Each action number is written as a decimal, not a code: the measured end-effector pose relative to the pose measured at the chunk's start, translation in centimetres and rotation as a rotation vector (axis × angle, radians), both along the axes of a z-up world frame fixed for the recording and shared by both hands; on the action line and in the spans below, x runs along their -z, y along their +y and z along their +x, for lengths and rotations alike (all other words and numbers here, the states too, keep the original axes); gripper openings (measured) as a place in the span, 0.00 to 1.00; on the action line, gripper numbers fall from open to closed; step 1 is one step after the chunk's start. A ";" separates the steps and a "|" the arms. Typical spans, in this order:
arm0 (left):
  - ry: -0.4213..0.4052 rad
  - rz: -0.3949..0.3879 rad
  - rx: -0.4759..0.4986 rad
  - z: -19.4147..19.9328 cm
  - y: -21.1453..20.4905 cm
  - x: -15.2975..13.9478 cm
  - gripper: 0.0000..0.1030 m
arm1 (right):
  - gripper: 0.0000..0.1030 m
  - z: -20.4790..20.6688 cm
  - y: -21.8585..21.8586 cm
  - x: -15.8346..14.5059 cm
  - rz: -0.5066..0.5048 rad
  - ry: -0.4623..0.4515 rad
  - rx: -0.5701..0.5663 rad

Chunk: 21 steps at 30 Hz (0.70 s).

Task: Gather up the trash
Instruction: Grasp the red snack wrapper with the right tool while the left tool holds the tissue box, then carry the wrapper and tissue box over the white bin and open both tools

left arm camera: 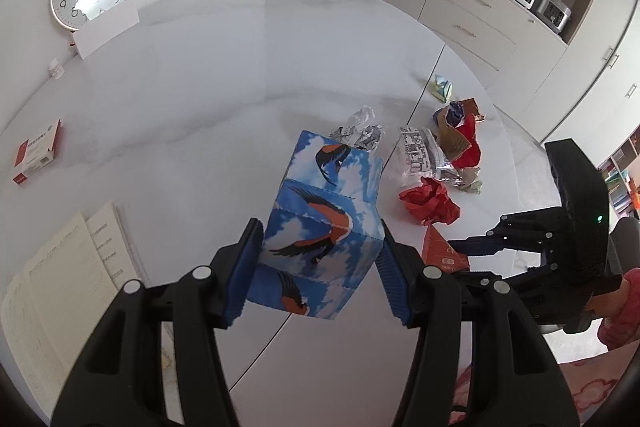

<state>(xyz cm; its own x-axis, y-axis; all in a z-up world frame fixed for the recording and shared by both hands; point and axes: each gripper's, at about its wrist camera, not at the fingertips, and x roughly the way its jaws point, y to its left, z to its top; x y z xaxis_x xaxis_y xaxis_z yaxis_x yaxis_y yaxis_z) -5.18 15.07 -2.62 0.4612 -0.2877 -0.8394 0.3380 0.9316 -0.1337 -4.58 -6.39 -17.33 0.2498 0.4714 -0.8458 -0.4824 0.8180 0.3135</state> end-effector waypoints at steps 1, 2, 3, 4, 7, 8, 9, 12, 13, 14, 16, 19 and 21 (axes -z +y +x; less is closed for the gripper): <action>-0.005 -0.001 0.012 -0.1 -0.6 -0.2 0.53 | 0.35 -0.1 -0.8 -0.7 0.015 -0.006 0.019; -0.009 -0.002 0.025 -0.2 -1.4 -0.4 0.53 | 0.35 -0.4 -1.6 -1.5 0.027 -0.016 0.041; -0.011 -0.005 0.038 -0.2 -2.2 -0.6 0.53 | 0.35 -0.5 -2.9 -2.5 0.039 -0.031 0.074; -0.012 -0.008 0.051 -0.2 -3.0 -0.8 0.53 | 0.35 -0.4 -3.8 -3.2 0.047 -0.041 0.100; -0.014 -0.019 0.092 -0.2 -5.9 -1.4 0.53 | 0.35 -0.9 -8.1 -5.3 0.067 -0.075 0.205; -0.015 -0.022 0.107 -0.2 -6.9 -1.7 0.53 | 0.35 -1.0 -9.7 -5.9 0.068 -0.080 0.238; -0.019 -0.025 0.126 -0.2 -8.1 -1.9 0.53 | 0.35 -1.3 -11.1 -6.2 0.063 -0.088 0.272; -0.038 -0.024 0.186 -0.3 -11.8 -2.7 0.53 | 0.35 -2.0 -16.2 -7.0 0.024 -0.101 0.374; -0.045 -0.025 0.208 -0.3 -13.1 -2.9 0.53 | 0.35 -2.4 -17.4 -7.0 0.012 -0.102 0.398; -0.051 -0.028 0.232 -0.3 -14.4 -3.1 0.53 | 0.35 -2.6 -18.7 -7.0 0.000 -0.101 0.423; -0.058 -0.037 0.279 -0.3 -17.2 -3.5 0.53 | 0.35 -3.3 -21.0 -6.6 -0.025 -0.099 0.466; -0.056 -0.052 0.351 -0.2 -21.4 -3.8 0.53 | 0.35 -4.0 -24.4 -6.4 -0.052 -0.096 0.518; -0.046 -0.063 0.394 -0.3 -24.1 -3.7 0.53 | 0.35 -4.5 -26.2 -5.9 -0.062 -0.094 0.544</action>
<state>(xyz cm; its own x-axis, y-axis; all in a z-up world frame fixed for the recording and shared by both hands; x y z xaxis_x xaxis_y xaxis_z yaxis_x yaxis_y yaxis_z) -5.51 -9.04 1.12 0.3418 -0.5002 -0.7956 0.6748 0.7198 -0.1627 -9.09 -32.59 -11.44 0.5191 0.2037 -0.8301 -0.0087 0.9724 0.2331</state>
